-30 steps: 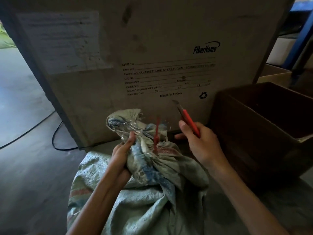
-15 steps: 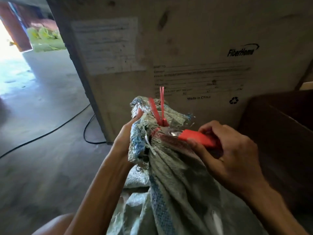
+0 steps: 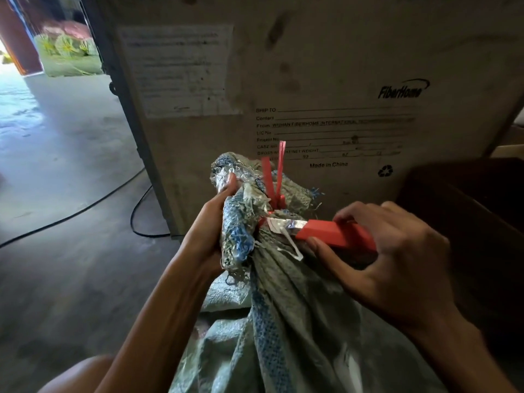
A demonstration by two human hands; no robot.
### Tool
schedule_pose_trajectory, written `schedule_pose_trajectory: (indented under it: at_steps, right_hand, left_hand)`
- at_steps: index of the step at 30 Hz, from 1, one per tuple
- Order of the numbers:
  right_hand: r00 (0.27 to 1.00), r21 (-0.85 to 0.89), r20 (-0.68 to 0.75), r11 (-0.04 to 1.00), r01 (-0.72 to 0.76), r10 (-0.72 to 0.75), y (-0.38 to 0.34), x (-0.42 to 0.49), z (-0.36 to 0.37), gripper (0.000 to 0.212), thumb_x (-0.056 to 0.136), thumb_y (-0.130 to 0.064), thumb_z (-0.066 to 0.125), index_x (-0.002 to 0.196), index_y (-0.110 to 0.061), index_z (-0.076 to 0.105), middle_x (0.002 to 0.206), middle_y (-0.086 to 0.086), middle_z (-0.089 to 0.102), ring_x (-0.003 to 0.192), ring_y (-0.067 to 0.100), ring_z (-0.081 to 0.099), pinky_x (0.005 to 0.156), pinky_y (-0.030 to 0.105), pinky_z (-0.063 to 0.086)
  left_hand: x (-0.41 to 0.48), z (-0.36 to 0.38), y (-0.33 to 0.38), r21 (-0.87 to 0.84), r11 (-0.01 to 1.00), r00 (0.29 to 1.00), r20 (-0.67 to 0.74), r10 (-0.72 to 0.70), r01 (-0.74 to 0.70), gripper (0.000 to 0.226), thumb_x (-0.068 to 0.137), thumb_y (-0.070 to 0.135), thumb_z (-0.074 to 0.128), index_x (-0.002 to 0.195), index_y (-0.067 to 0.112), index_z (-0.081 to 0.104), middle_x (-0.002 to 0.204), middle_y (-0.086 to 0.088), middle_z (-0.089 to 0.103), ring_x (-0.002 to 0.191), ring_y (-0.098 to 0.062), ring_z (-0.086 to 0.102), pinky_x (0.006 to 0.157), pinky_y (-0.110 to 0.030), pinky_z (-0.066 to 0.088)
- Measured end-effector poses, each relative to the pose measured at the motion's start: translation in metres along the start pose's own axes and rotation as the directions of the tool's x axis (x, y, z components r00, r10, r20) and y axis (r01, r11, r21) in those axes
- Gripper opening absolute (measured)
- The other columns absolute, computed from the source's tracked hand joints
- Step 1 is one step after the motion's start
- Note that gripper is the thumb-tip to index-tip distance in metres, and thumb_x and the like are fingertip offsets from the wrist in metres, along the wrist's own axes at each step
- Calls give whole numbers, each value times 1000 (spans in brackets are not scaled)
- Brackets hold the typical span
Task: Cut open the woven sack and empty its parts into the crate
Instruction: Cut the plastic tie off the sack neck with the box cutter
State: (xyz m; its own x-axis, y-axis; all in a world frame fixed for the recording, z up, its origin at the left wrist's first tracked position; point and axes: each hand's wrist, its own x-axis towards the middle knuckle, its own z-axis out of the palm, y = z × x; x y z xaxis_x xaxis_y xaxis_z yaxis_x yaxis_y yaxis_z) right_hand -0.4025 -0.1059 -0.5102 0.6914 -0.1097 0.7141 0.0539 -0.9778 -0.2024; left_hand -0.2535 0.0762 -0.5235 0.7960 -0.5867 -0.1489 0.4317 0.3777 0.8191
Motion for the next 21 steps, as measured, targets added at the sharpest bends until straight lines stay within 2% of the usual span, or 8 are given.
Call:
schedule_pose_trajectory:
  at_steps: [3,5,7,11,15,18,21]
  right_hand:
    - [1000,-22,-10,999,-24,24,-2,0,-4,43,79,-68,62,78,-25,63,69,-9,60,62,15,54,54,25,37]
    - [999,-37,-34,999,-31,30,-3,1,-6,43,76,-68,64,76,-24,63,66,-11,57,59,13,53,53,22,32]
    - [999,-42,-35,999,-29,28,-3,2,-8,44,74,-68,65,74,-24,63,65,-12,55,57,12,52,53,21,30]
    - [999,-44,-33,998,-36,35,-3,1,-10,46,73,-70,64,73,-24,62,63,-13,53,57,12,52,51,21,31]
    - [998,-43,-44,998,-41,39,-3,-1,-9,45,74,-70,62,74,-25,62,66,-16,40,58,7,41,53,20,26]
    - [998,-34,-40,999,-42,40,-2,-3,-6,44,76,-70,61,77,-25,62,66,-12,53,61,6,41,55,20,28]
    - [999,-5,-45,1000,-26,26,-2,-5,-2,44,79,-68,60,80,-24,64,71,-6,63,63,11,51,56,24,39]
  left_hand:
    - [-4,6,1,16,1000,999,-39,11,-10,52,97,49,51,103,6,79,112,-19,74,106,-35,66,95,-49,54]
    - [-4,5,0,-6,1000,999,-53,3,-3,55,97,50,52,120,3,71,132,-24,65,122,-41,60,106,-53,47]
    - [-5,8,3,-39,999,997,-70,-16,13,62,97,50,53,136,2,59,144,-28,53,138,-45,45,117,-57,34]
    - [-4,7,4,-121,992,995,-80,-57,47,63,97,51,52,136,2,57,143,-27,55,138,-44,45,116,-58,35]
    - [-3,5,0,-86,996,999,-39,-37,33,66,96,52,54,140,3,54,144,-28,53,137,-45,47,115,-59,35]
    - [-3,7,-1,-43,999,999,-36,-21,19,67,95,54,55,141,5,53,145,-28,52,138,-45,46,115,-60,35]
    - [-4,7,-2,-33,999,999,-37,-31,29,66,94,55,56,139,7,55,146,-29,50,138,-46,45,114,-59,36]
